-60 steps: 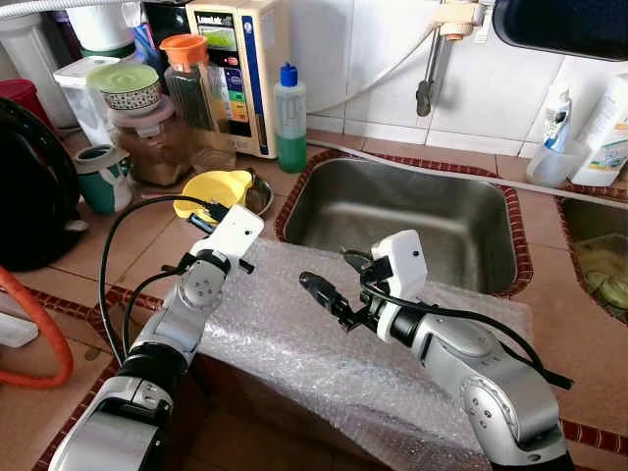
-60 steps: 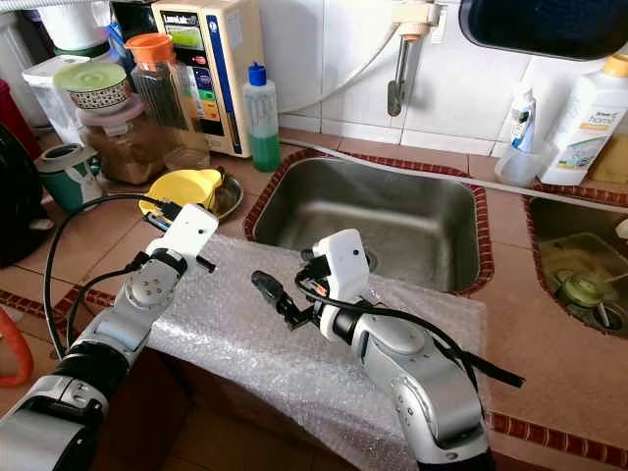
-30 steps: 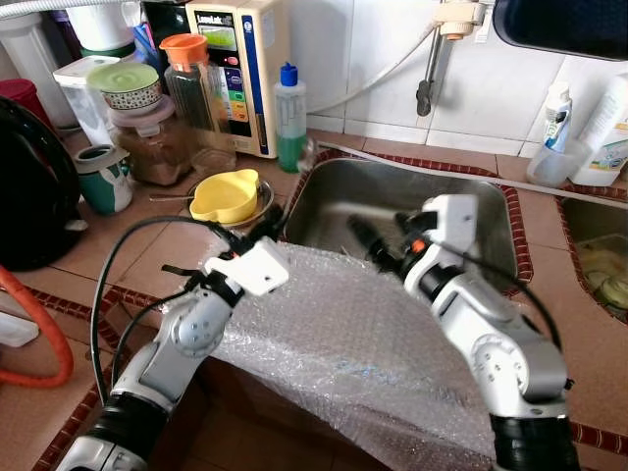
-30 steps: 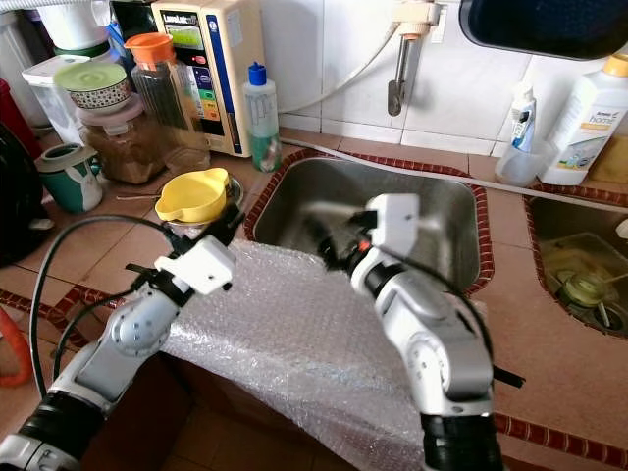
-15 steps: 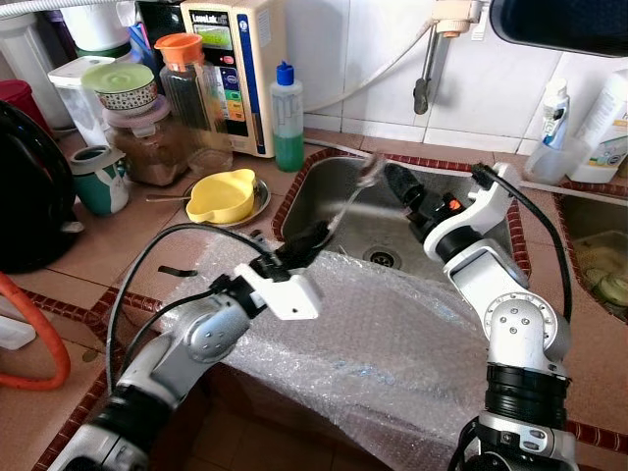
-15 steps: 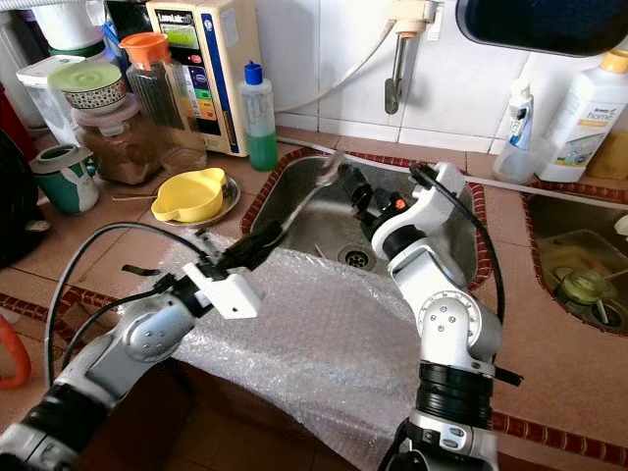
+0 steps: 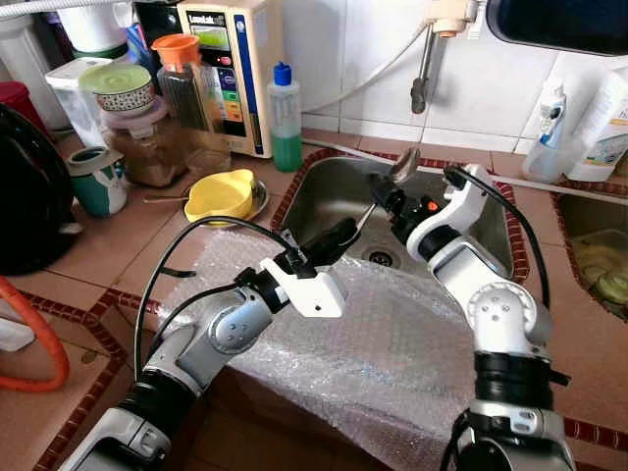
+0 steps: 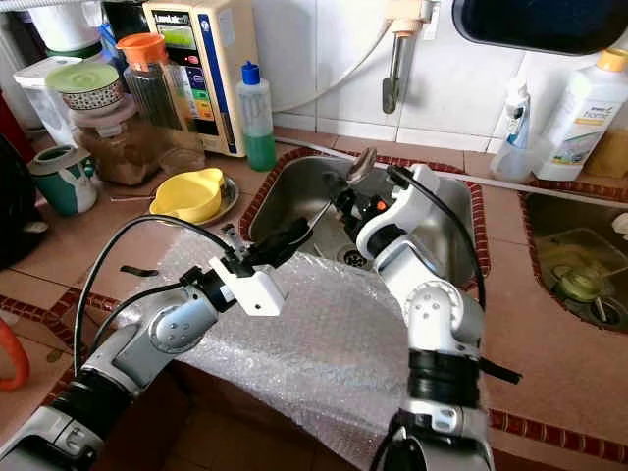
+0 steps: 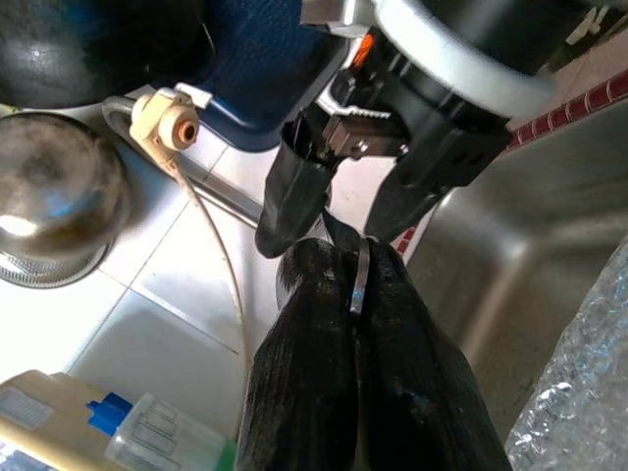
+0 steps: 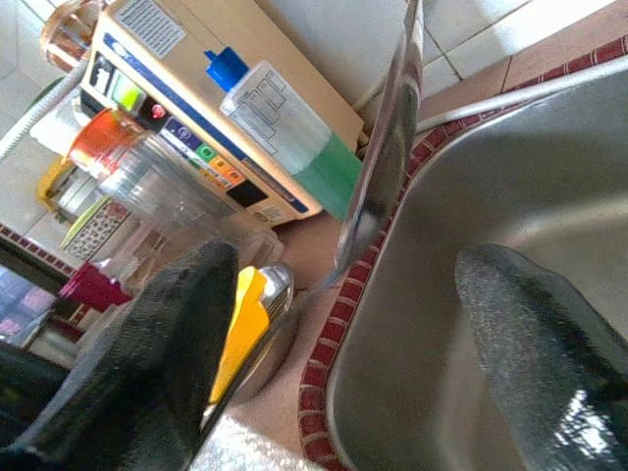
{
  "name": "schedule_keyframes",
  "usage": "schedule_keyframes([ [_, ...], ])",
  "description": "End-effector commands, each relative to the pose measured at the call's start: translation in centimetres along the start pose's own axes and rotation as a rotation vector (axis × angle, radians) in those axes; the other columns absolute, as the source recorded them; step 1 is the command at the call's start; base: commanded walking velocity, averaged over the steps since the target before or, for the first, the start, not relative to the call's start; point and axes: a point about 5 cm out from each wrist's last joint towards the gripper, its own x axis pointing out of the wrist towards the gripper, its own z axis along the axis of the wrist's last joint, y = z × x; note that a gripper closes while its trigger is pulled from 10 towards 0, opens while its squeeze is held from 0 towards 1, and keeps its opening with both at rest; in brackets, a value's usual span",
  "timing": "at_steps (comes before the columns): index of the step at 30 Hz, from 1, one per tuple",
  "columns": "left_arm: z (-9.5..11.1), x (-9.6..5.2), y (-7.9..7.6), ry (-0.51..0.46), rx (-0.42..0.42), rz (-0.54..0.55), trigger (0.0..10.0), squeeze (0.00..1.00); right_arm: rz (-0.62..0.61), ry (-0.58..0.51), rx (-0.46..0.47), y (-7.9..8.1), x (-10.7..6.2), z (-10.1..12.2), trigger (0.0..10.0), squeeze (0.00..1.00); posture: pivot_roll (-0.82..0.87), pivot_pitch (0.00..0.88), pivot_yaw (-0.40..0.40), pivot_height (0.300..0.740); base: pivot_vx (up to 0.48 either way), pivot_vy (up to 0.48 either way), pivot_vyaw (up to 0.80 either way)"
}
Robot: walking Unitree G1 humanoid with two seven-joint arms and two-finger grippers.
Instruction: Kitchen organization
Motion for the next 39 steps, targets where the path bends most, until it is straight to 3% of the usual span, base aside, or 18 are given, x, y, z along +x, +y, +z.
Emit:
schedule_keyframes([
  [1,0.3,0.3,0.2,-0.023,0.013,0.009,0.0,0.0,-0.022,-0.001,-0.007,0.0,0.3,0.0,0.0,0.0,0.04,0.0,0.05,0.74,0.0,0.0,0.0],
  [12,-0.4,0.1,0.8,0.001,0.025,0.018,0.0,0.0,-0.102,0.011,0.027,-0.3,1.6,-0.3,0.0,0.0,0.03,0.0,0.058,0.74,0.0,0.0,0.0],
  [21,-0.4,0.1,0.4,0.005,0.022,0.012,0.0,0.0,-0.158,0.04,0.031,-1.1,1.6,-0.2,0.0,0.0,0.03,0.0,0.055,0.74,0.0,0.0,0.0],
  [26,-0.5,0.1,0.4,0.01,0.024,0.011,0.5,0.0,-0.189,0.049,0.047,-1.4,1.5,-0.3,0.0,0.0,0.03,0.0,0.054,0.74,0.0,0.0,0.0],
  [28,-0.5,0.1,0.3,0.01,0.025,0.007,1.1,0.0,-0.188,0.05,0.046,-1.4,1.6,-0.3,0.0,0.0,0.03,0.0,0.054,0.74,0.0,0.0,0.0],
  [30,-0.5,0.1,0.0,0.012,0.023,-0.004,3.5,0.0,-0.189,0.054,0.046,-1.3,1.6,-0.3,0.0,0.0,0.03,0.0,0.055,0.74,0.0,0.0,0.0],
  [31,-0.5,0.1,0.0,0.012,0.023,-0.004,3.5,0.0,-0.189,0.054,0.046,-1.3,1.6,-0.3,0.0,0.0,0.03,0.0,0.055,0.74,0.0,0.0,0.0],
  [32,-0.5,0.1,-0.1,0.014,0.03,-0.003,5.3,0.0,-0.19,0.054,0.047,-1.3,1.6,-0.3,0.0,0.0,0.03,0.0,0.055,0.74,0.0,0.0,0.0],
  [33,-0.5,0.0,-0.1,0.014,0.031,-0.004,8.3,0.0,-0.191,0.054,0.048,-1.3,1.6,-0.3,0.0,0.0,0.03,0.0,0.056,0.74,0.0,0.0,0.0],
  [34,-0.5,0.0,-0.1,0.014,0.032,-0.005,8.3,0.0,-0.191,0.053,0.049,-1.3,1.6,-0.3,0.0,0.0,0.03,0.0,0.056,0.74,0.0,0.0,0.0],
  [35,-0.6,0.0,-0.2,0.018,0.036,-0.008,10.0,0.0,-0.202,0.043,0.036,-1.5,1.6,-0.2,0.0,0.0,0.03,0.0,0.056,0.74,0.0,0.0,0.0],
  [39,-0.8,-0.1,-0.2,0.03,0.038,-0.002,10.0,0.0,-0.218,0.028,0.034,-1.7,1.5,-0.2,0.0,0.0,0.03,0.0,0.06,0.74,0.0,0.0,0.0],
])
